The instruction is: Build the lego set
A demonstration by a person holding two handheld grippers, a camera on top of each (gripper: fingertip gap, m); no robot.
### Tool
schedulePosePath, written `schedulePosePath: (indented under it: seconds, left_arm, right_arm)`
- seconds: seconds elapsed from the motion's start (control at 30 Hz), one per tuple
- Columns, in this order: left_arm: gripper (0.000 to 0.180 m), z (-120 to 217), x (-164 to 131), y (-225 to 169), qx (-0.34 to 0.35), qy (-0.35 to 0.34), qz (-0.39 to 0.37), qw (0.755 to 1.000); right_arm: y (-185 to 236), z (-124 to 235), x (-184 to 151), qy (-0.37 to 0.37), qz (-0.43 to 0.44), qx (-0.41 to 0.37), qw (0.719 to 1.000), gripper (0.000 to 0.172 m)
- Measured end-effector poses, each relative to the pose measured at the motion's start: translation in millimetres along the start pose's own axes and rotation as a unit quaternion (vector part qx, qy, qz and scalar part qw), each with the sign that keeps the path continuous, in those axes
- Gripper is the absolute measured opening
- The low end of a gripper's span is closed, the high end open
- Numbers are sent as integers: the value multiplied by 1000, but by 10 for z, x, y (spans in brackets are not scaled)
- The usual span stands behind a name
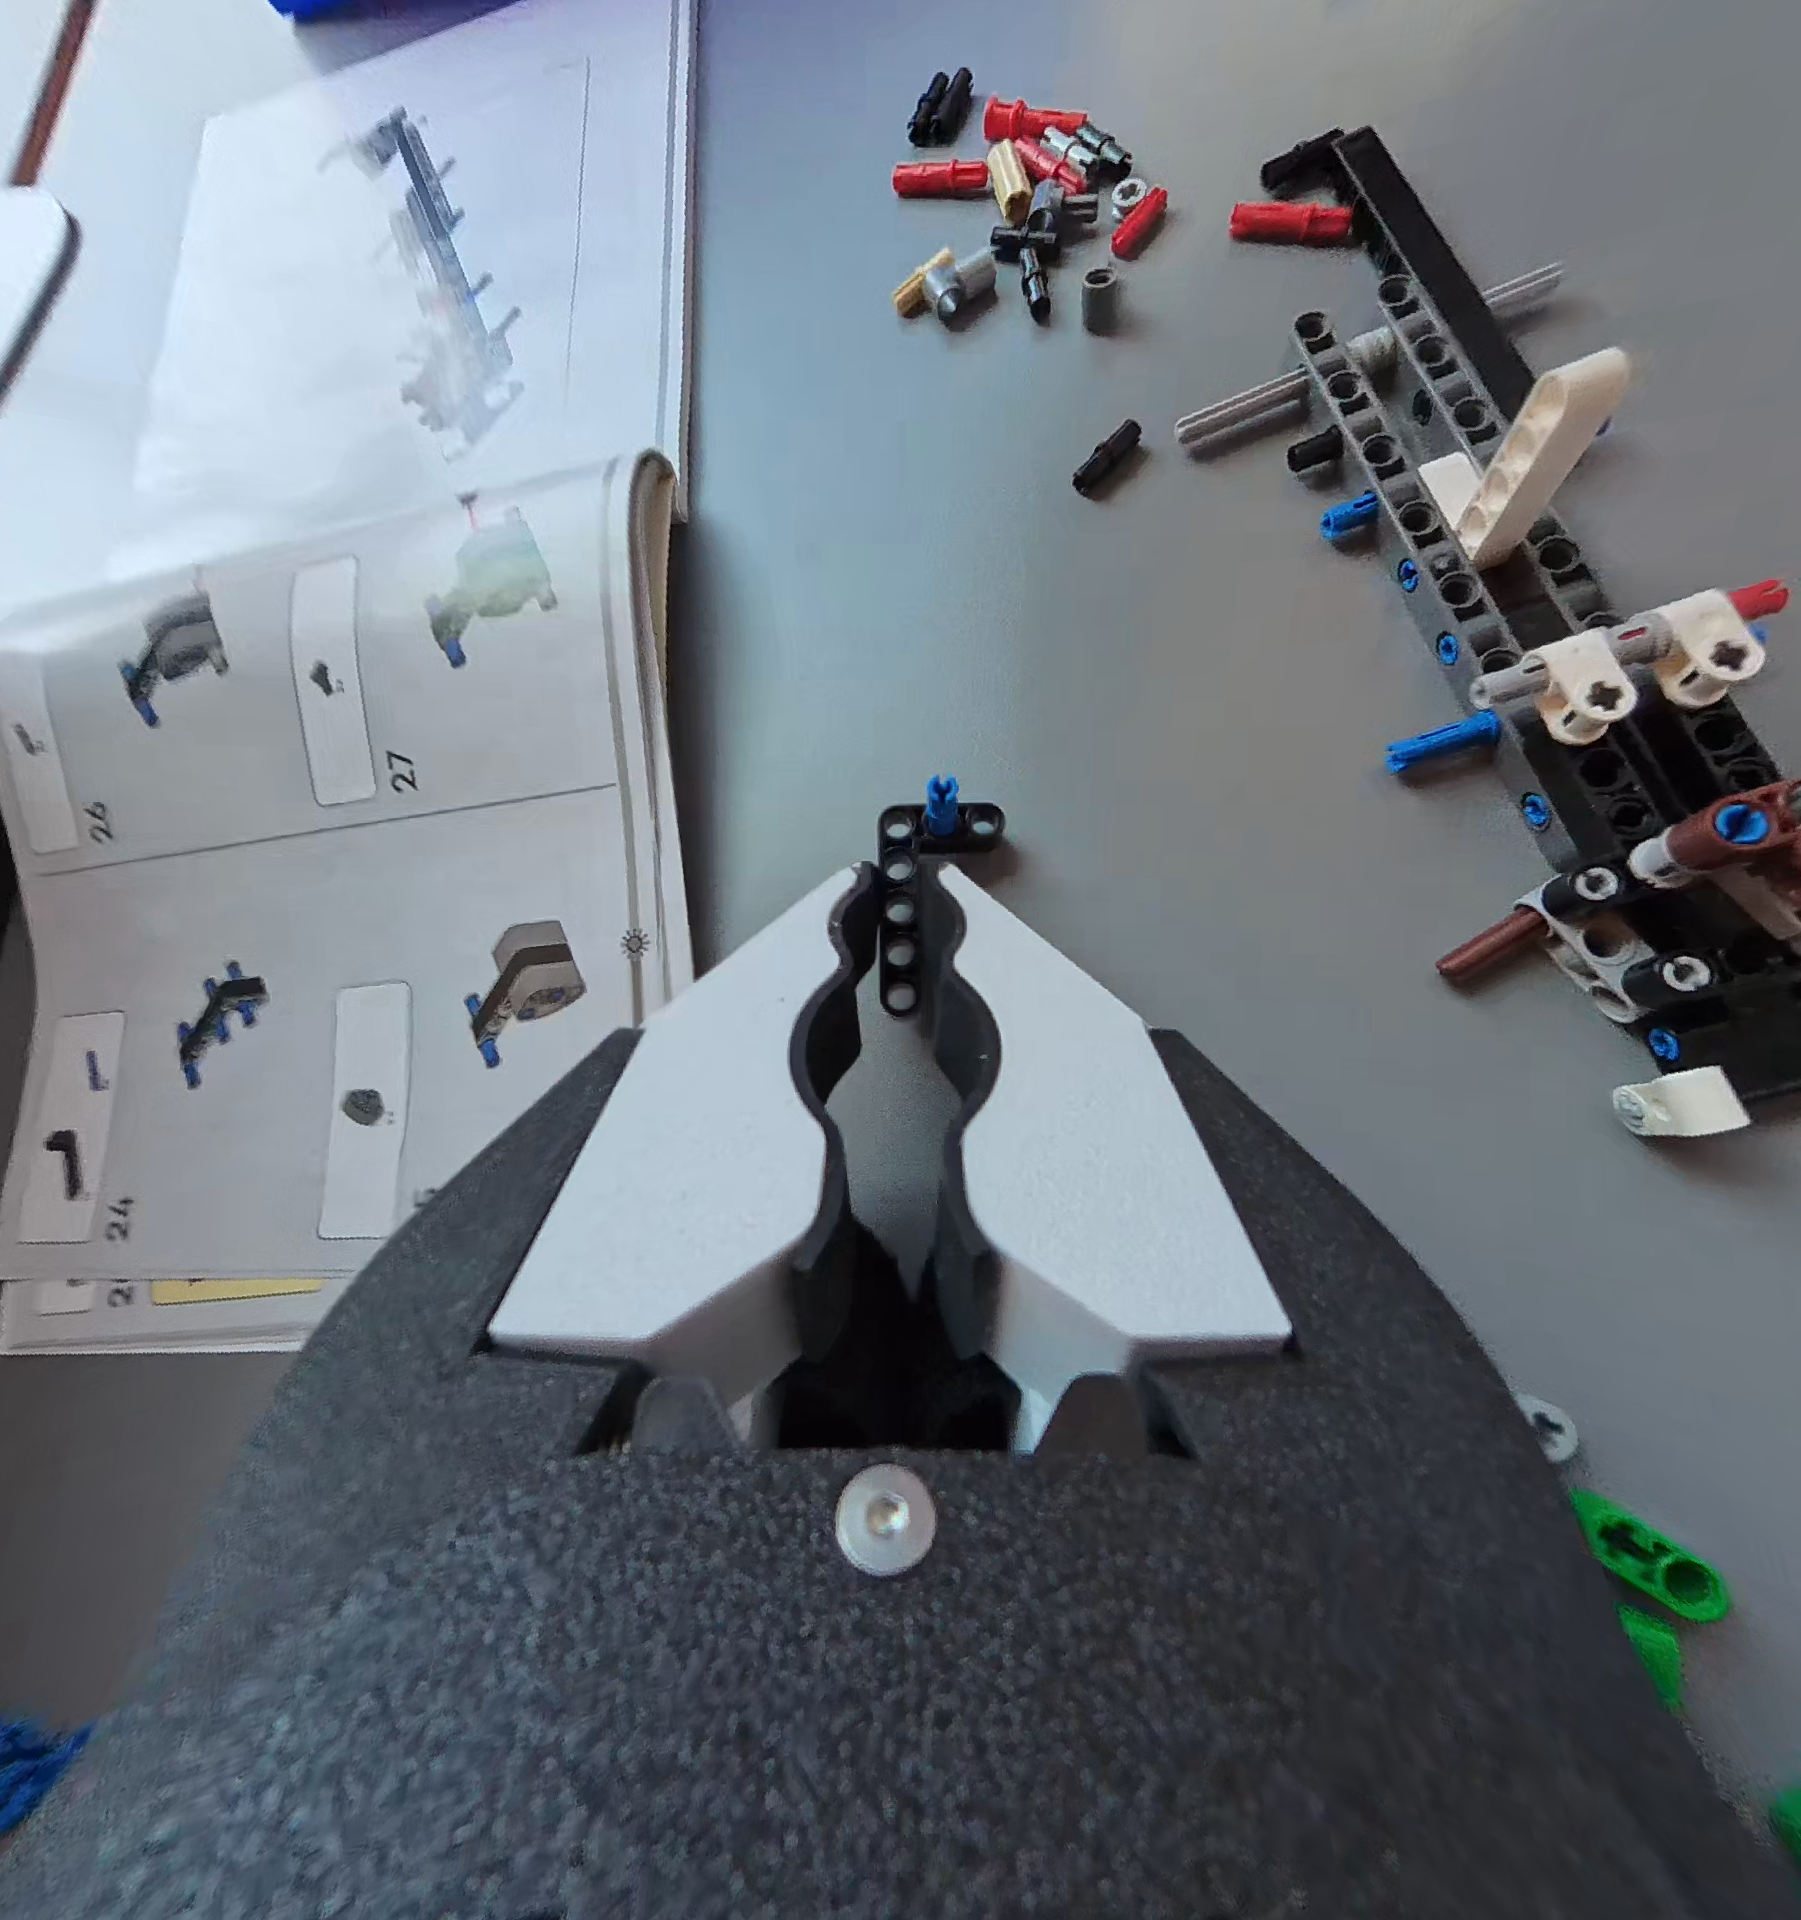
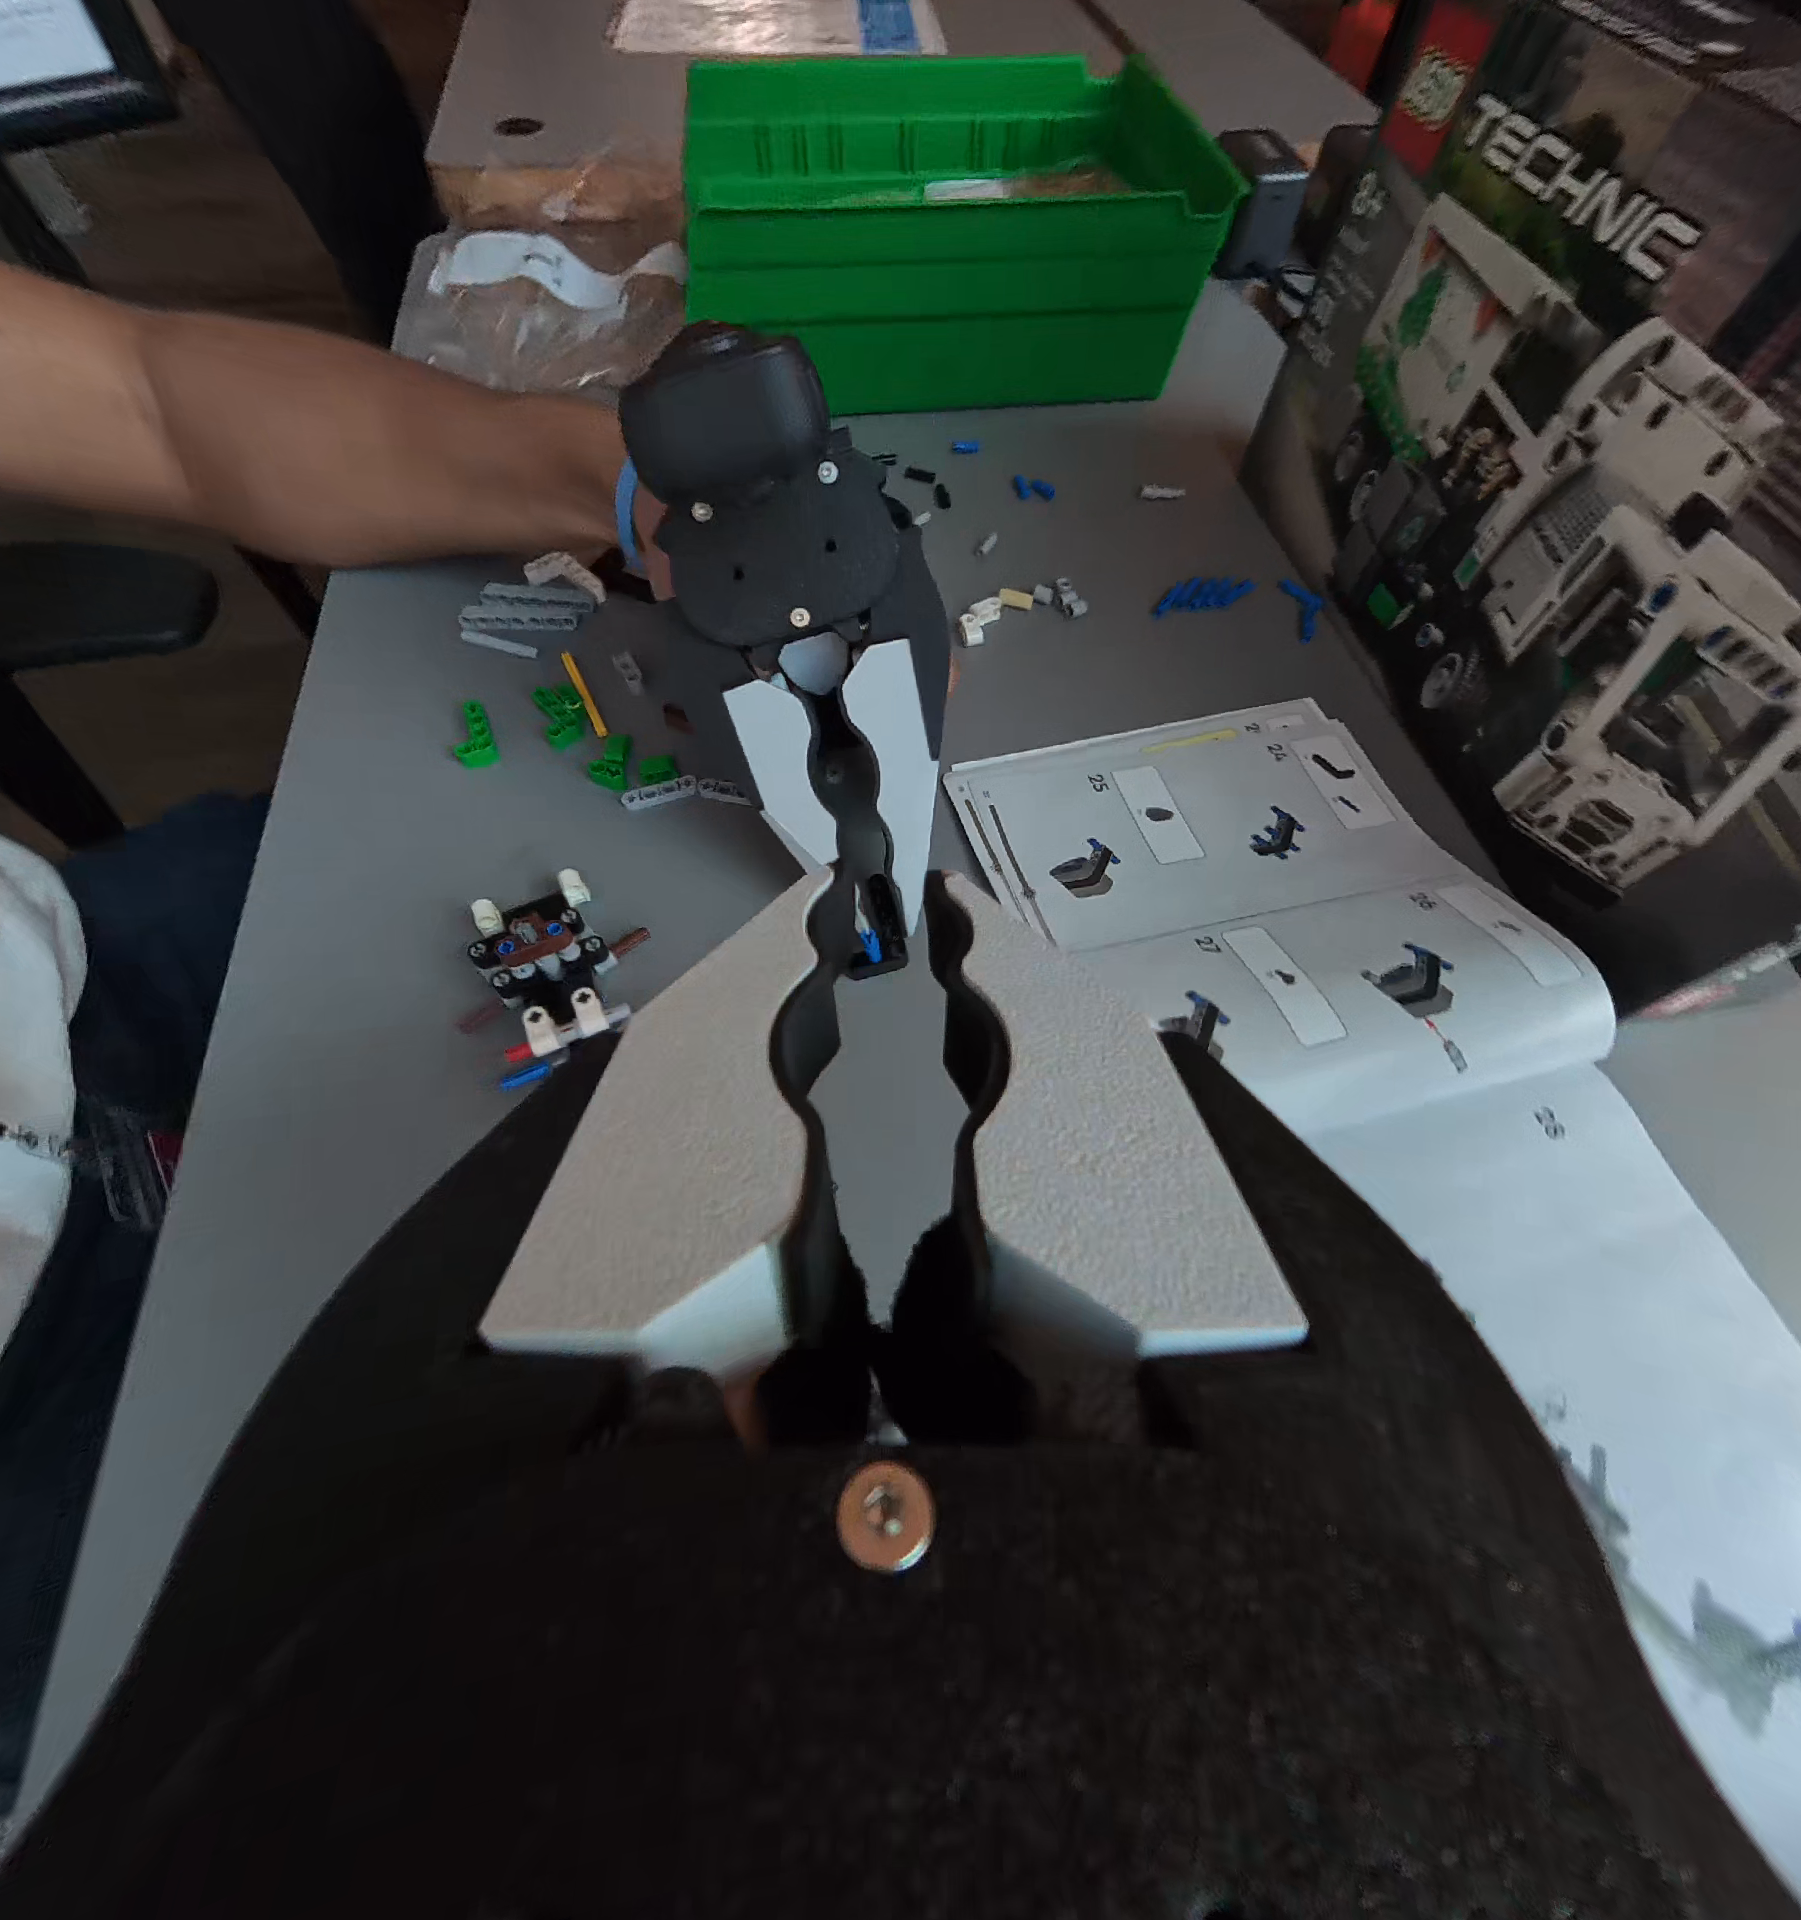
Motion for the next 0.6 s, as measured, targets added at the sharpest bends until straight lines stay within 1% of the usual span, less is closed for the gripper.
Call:
schedulePosePath:
  seconds: [0.03, 0.1, 0.17, 0.2, 0.23, 0.27, 0.33, 0.4, 0.43, 0.5, 0.57, 0.6]
  left_arm:
    - [6, 21, 33, -20, 14, -9, -27, 999]
    - [6, 111, 166, -98, 48, -42, -88, 994]
    - [6, 247, 359, -210, 95, -85, -140, 982]
    - [7, 317, 454, -285, 121, -104, -170, 972]
    - [8, 385, 544, -361, 154, -122, -207, 958]
    - [5, 443, 622, -440, 189, -139, -244, 941]
    - [6, 494, 715, -613, 229, -151, -299, 914]
    - [6, 493, 752, -778, 242, -157, -330, 899]
    - [6, 494, 762, -854, 249, -162, -345, 890]
    - [5, 505, 773, -960, 267, -173, -367, 874]
    - [5, 536, 793, -1026, 281, -195, -372, 863]
    - [5, 544, 799, -1052, 281, -204, -371, 861]
  right_arm:
    - [69, 78, -19, -6, -21, -27, 999, 12]
    - [210, 150, -100, -30, -89, -83, 992, 13]
    - [393, 122, -183, -70, -162, -85, 981, 24]
    - [490, 71, -234, -82, -194, -74, 975, 26]
    - [579, 9, -279, -88, -213, -64, 971, 34]
    - [668, -55, -309, -96, -223, -56, 969, 43]
    - [833, -141, -302, -117, -229, -44, 965, 45]
    - [960, -172, -224, -151, -219, -46, 963, 46]
    - [1002, -185, -200, -157, -213, -54, 963, 45]
    - [1065, -209, -210, -130, -187, -71, 971, 44]
    - [1109, -168, -193, -144, -177, -81, 970, 38]
    - [1130, -165, -189, -148, -182, -73, 969, 39]
Point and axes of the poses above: each gripper's, where its closed fingertips meet, z back along the fingers, x out of its top, y = z × x across the jaws, the point moved 7 cm from there along z, back along the fingers, and after that the axes turned 7 degrees about z, right-handed, at the moved point
